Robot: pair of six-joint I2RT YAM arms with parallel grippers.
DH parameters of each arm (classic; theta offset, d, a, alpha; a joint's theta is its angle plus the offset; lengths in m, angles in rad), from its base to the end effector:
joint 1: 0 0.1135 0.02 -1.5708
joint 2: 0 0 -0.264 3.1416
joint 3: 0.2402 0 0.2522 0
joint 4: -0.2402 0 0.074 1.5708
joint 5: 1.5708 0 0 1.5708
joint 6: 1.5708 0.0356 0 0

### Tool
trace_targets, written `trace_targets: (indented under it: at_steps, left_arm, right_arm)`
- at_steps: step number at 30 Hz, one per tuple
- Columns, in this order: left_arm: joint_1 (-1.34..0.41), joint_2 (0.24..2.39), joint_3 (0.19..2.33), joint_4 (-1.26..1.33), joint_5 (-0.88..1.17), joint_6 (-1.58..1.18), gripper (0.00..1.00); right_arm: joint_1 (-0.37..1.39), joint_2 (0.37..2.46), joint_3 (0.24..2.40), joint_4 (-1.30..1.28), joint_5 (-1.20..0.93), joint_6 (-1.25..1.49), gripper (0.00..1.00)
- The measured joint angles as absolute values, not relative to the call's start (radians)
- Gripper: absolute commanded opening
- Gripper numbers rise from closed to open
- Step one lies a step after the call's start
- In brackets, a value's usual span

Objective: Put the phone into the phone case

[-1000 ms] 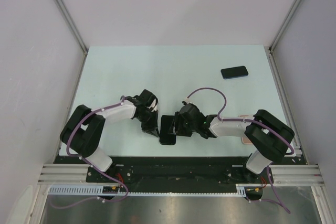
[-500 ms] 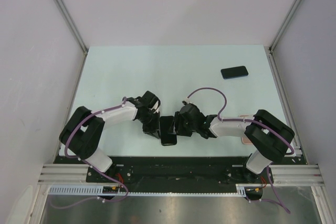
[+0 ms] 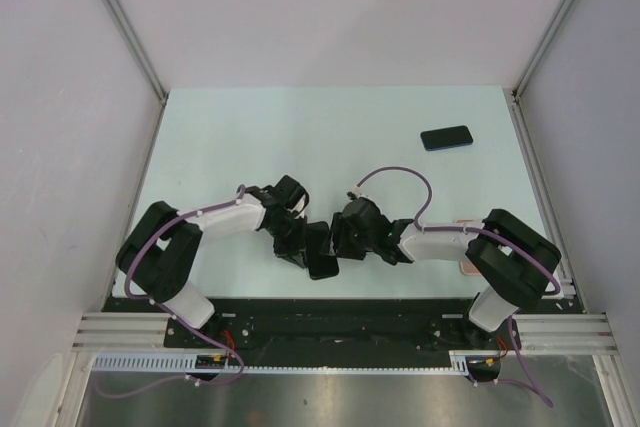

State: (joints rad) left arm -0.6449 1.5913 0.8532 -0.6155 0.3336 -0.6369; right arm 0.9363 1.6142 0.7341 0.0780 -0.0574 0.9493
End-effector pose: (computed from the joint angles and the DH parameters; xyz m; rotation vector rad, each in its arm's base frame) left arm 0.2089 -0.1717 0.1519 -0.0683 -3.0542 0.6113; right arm 0.1821 0.2508 0.1479 -0.0132 2.5923 0.8921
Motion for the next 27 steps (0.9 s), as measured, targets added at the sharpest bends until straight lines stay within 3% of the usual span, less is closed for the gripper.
trace_targets:
  at_steps: [2,9,11,19,27]
  left_arm:
    - [-0.64,1.591,0.861,-0.626,0.332,-0.632,0.05]
    - [-0.55,1.572,0.868,-0.627,0.339,-0.618,0.29]
    - [-0.515,1.568,0.877,-0.626,0.338,-0.611,0.31]
    - [-0.499,1.6,0.913,-0.572,0.395,-0.6,0.28]
    - [-0.494,1.675,0.913,-0.535,0.433,-0.599,0.17]
  right_arm:
    - [0.934,1.614,0.734,0.078,-0.059,0.948,0.55]
    - [0.905,1.614,0.734,0.081,-0.102,0.922,0.6]
    - [0.891,1.614,0.734,0.083,-0.116,0.911,0.61]
    - [0.827,1.614,0.734,0.099,-0.169,0.868,0.62]
    - [0.82,1.655,0.734,0.167,-0.241,0.86,0.62]
